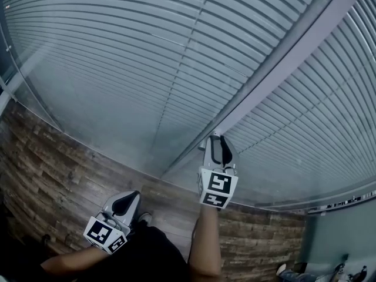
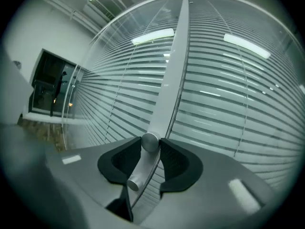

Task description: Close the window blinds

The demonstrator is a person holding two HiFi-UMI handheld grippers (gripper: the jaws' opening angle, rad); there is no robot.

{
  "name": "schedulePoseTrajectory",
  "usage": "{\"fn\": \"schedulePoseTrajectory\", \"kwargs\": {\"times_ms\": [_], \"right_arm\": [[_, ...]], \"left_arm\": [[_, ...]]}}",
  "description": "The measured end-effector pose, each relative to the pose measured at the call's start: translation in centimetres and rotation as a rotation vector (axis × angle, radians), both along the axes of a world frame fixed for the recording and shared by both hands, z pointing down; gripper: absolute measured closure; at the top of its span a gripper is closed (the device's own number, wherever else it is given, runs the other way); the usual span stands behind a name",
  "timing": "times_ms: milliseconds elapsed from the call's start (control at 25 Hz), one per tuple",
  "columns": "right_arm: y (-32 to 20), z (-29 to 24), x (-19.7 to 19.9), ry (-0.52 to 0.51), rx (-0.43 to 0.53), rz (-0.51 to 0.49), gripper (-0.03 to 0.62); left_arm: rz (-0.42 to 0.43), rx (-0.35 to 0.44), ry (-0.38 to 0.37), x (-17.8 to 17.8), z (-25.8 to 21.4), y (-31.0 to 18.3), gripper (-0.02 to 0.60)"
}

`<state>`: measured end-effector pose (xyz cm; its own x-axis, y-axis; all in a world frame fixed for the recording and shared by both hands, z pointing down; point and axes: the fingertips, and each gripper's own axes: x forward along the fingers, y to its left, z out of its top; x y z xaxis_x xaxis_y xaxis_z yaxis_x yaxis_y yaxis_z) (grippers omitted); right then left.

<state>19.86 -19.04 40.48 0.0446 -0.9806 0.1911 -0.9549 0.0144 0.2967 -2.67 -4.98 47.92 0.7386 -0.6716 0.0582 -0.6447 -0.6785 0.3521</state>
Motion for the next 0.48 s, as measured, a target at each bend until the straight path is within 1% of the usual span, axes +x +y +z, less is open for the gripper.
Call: {"fn": "schedulePoseTrajectory", "kwargs": {"times_ms": [120,240,400,480], "right_arm": [[0.2,0.2,0.1,0.146,-0.038,0.011,0.465],[0.4,0.3,0.3,0.295,-0.052,0.030,0.467],[0.5,0.3,0.3,0.564,-0.102,0.038,0.468],[0.4,0.6,0.3,0.660,-0.130,0.033,0.467]], "left_arm": [[0.001,-0.003,0.004,-0.3,-0.1,-0.1,0.581],[0.005,-0.017,0.010,-0.7,-0.1,-0.3,0.581],[0.023,-0.027,0.004,-1.0,-0.1,-0.2,0.581],[0.025,-0.032,0.004,-1.4,-0.1,-0.4,0.581]]}}
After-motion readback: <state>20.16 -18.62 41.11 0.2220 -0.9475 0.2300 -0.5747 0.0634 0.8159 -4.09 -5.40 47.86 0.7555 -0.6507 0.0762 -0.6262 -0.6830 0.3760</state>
